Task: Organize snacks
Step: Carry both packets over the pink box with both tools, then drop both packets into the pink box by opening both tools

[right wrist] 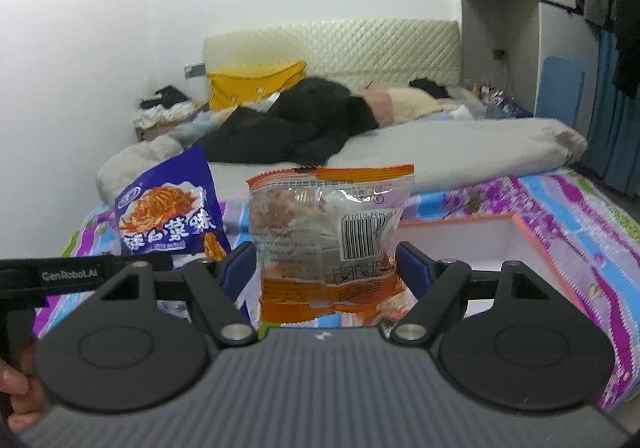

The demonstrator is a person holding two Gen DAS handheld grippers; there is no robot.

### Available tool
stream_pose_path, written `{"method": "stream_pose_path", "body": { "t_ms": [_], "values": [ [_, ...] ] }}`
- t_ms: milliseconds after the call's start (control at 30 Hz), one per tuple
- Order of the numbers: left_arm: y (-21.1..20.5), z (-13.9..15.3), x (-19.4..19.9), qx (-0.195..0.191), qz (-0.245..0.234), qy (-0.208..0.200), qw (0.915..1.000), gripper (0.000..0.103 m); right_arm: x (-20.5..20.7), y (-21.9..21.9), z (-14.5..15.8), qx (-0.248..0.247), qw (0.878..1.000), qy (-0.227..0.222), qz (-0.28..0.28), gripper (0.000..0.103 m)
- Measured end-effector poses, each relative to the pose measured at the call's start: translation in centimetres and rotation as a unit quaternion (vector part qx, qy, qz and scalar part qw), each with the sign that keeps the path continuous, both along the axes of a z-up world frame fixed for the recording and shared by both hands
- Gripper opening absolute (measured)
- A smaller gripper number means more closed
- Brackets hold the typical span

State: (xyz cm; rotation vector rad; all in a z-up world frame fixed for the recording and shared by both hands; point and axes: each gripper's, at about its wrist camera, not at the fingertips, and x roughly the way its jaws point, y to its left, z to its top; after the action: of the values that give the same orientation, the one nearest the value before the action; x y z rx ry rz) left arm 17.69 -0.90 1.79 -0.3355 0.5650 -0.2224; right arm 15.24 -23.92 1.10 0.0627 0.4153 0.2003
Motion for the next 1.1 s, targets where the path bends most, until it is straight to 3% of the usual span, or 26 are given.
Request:
{"method": "stream_pose_path", "body": {
  "t_ms": [233, 500, 867, 1100],
  "values": [
    [-4.2, 1.3, 3.1, 0.007, -0.041, -0.004, 0.9991, 0.035, 1.4, -3.0, 0.4, 0.003, 1.000, -0.008, -0.025, 0.079],
    [-8.4, -0.4, 9.1, 0.013, -0.080, 0.020, 0.9965, 0.035, 4.6, -6.7, -1.8, 0.007, 0.998, 0.021, -0.062, 0.079],
    [-13.2, -6.6, 19.4, 0.033, -0.126, 0.067, 0.9892, 0.035, 10.9, -10.1, -7.4, 0.005, 0.992, 0.090, -0.088, 0.079],
    [-14.6, -11.6, 23.9, 0.039, -0.143, 0.114, 0.9824, 0.035, 14.9, -11.0, -11.9, 0.010, 0.985, 0.141, -0.099, 0.079]
  ]
}}
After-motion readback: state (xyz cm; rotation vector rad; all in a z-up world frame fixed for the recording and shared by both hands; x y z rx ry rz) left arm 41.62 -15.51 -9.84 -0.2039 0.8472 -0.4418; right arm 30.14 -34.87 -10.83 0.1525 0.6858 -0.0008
